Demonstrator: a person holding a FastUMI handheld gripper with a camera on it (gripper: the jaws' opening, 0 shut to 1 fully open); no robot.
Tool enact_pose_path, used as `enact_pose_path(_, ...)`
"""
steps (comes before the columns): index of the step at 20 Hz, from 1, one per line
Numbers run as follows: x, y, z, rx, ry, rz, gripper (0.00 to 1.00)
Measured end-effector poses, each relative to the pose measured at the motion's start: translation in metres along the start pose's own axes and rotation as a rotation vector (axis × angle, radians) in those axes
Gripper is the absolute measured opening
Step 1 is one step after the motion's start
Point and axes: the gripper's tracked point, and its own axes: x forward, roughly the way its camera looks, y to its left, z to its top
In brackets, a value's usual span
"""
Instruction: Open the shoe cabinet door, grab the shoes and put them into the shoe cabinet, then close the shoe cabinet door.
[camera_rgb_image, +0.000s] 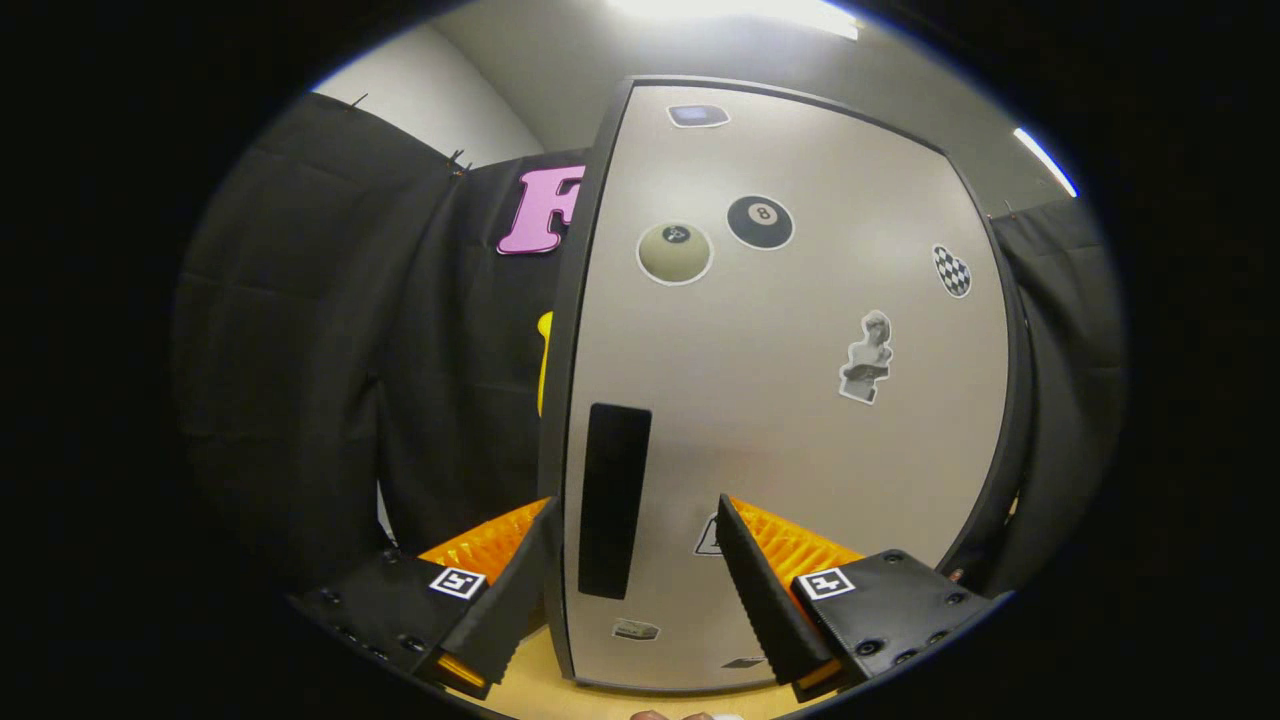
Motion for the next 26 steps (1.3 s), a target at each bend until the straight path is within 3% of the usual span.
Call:
enact_pose_path(7,0.021,0.015,-0.007,0.043,0.039,0.025,0.97)
enact_pose_path(10,0.023,0.016,-0.009,0.052,0.05,0.023,0.84)
enact_pose_path(17,0.022,0.021,-0.015,0.092,0.095,0.046,0.38)
enact_pose_path(22,0.021,0.022,-0.014,0.106,0.111,0.03,0.3)
enact_pose_path(25,0.02,0.023,-0.016,0.122,0.123,0.059,0.15)
enact_pose_path(26,0.019,0.023,-0.017,0.131,0.13,0.08,0.15)
